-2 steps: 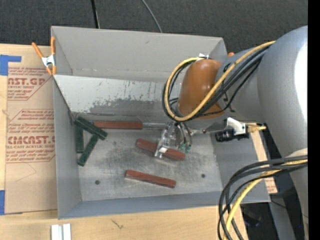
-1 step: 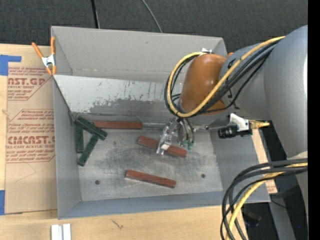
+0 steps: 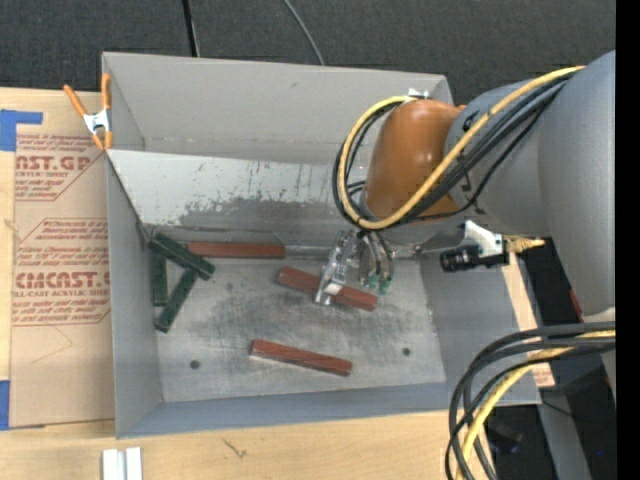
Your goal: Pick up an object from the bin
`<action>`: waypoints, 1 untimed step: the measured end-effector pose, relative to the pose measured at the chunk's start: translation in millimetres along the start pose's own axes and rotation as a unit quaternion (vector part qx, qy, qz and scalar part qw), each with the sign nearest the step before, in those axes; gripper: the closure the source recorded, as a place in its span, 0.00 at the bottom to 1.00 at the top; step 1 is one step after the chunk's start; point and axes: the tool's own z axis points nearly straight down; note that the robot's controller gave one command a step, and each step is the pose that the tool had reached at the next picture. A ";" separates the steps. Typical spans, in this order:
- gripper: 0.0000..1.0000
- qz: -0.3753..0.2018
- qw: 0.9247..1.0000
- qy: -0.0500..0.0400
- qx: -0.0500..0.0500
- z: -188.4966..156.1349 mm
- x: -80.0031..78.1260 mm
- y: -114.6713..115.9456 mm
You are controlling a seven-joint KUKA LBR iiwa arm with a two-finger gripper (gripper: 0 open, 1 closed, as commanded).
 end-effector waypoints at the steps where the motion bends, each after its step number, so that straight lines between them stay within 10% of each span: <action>1: 1.00 0.000 1.000 0.000 0.000 -11.3 0.2 0.0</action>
Offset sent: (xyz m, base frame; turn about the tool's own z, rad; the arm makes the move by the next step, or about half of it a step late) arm -0.0001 0.0000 0.0614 0.0000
